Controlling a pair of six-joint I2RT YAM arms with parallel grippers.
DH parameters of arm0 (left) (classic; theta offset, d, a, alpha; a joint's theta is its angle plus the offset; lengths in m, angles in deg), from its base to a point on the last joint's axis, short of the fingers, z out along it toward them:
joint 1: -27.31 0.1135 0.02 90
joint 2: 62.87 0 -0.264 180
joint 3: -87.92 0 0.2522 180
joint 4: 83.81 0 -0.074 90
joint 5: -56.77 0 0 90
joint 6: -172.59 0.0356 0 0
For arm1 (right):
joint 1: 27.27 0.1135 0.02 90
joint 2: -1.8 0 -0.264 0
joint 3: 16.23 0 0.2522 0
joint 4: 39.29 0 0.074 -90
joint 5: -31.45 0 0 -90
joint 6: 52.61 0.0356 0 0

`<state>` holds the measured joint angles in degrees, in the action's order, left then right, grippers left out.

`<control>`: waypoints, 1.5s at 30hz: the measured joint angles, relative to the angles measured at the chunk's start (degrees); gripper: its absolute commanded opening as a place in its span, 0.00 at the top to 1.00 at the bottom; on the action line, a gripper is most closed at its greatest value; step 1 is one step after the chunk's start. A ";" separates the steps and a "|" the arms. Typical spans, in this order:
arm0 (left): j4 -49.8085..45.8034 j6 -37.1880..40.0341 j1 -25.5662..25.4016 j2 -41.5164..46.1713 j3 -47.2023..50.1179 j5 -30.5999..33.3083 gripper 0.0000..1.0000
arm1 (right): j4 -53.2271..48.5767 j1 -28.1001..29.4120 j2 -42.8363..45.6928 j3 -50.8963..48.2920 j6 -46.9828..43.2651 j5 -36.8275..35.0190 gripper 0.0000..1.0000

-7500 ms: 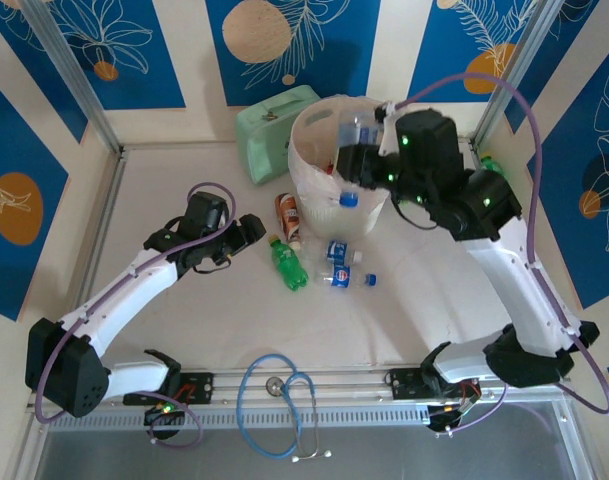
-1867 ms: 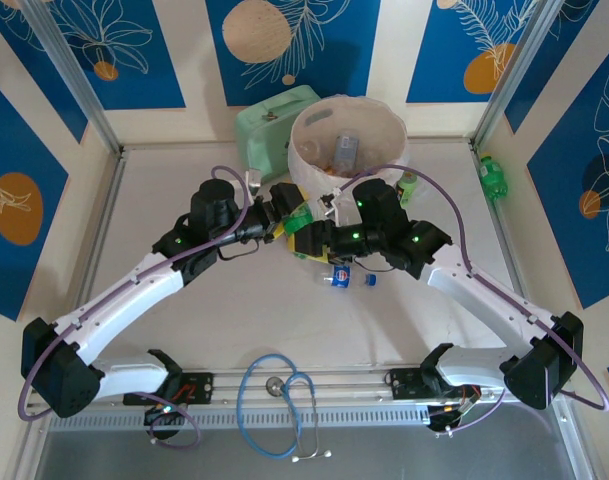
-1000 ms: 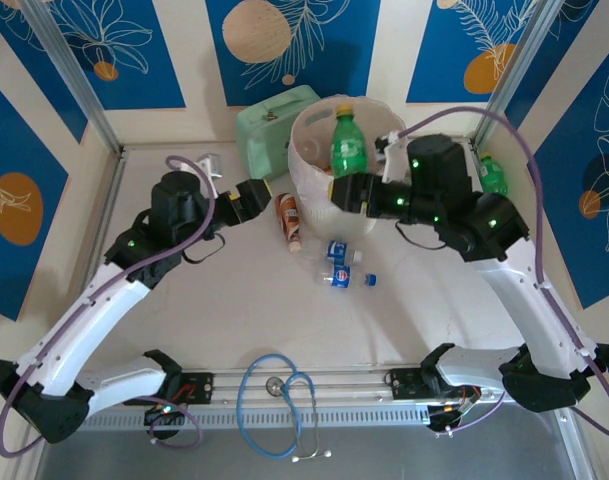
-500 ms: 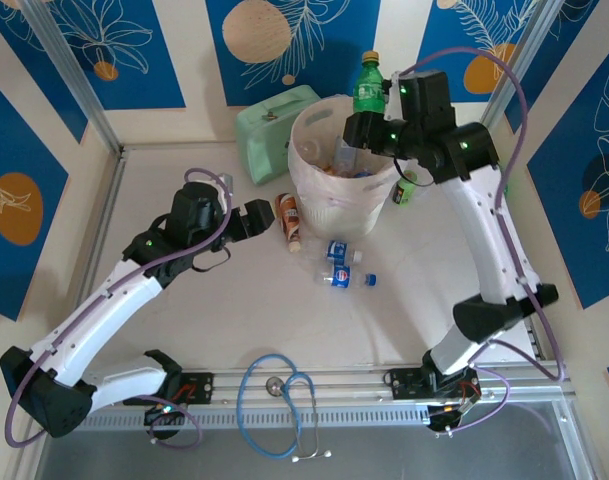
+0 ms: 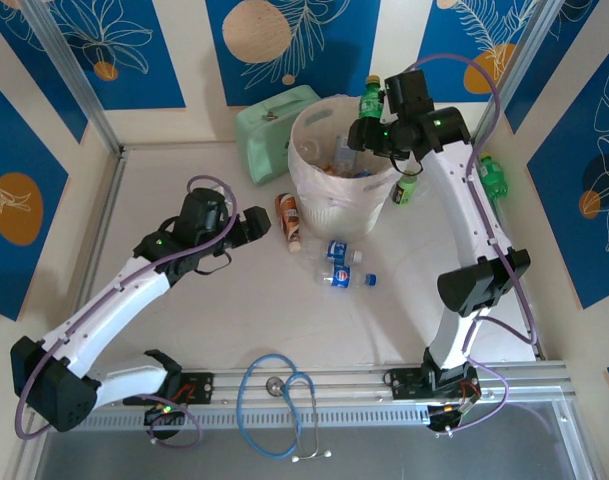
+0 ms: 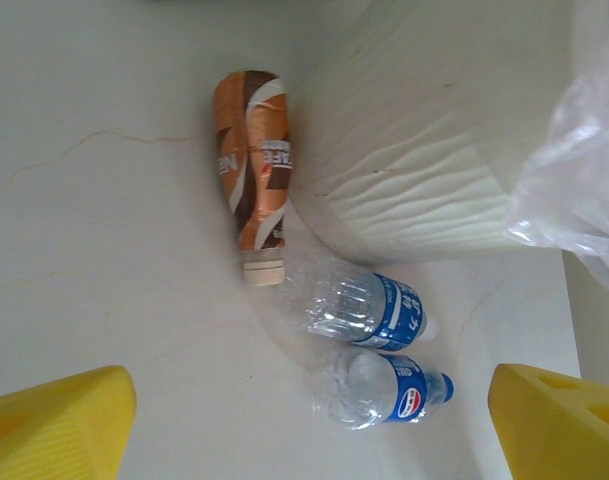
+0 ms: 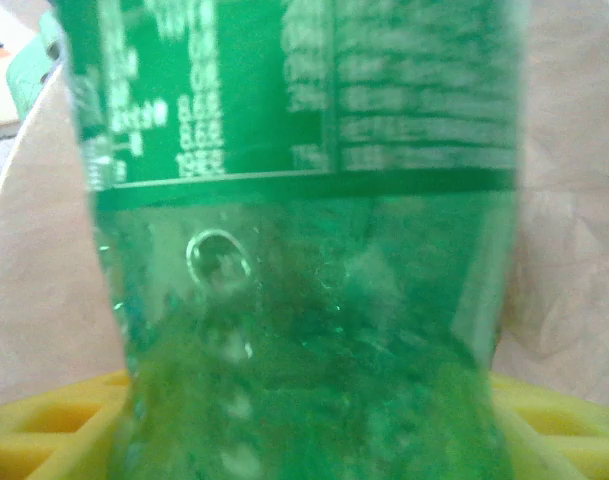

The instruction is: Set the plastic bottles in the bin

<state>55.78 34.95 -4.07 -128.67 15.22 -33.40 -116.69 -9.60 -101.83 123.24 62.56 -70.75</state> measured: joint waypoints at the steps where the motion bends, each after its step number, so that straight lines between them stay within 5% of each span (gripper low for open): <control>1: 0.02 -0.37 0.50 0.00 0.39 -0.20 0.10 | -0.15 -0.22 0.00 0.22 -0.15 -0.09 0.24; 13: -0.15 -1.77 2.78 -2.34 1.62 -2.78 0.06 | -0.48 -0.17 1.09 1.75 -0.13 -0.59 0.20; 19: -0.28 -1.51 3.56 -8.13 0.00 -2.84 0.05 | 0.61 6.25 11.67 -4.87 -0.11 -1.88 0.20; 30: 0.26 -1.46 4.70 -31.10 -17.59 -1.66 0.11 | 5.33 22.16 34.18 -27.85 5.14 -6.80 0.23; 45: -2.43 -2.01 4.94 -52.24 -37.27 -1.14 0.11 | 7.37 31.47 44.19 -44.15 14.16 -8.46 0.24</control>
<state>53.35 32.94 0.87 -180.91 -22.05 -34.53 -109.32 21.87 -57.64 79.09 76.72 -79.21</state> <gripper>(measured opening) 0.889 0.759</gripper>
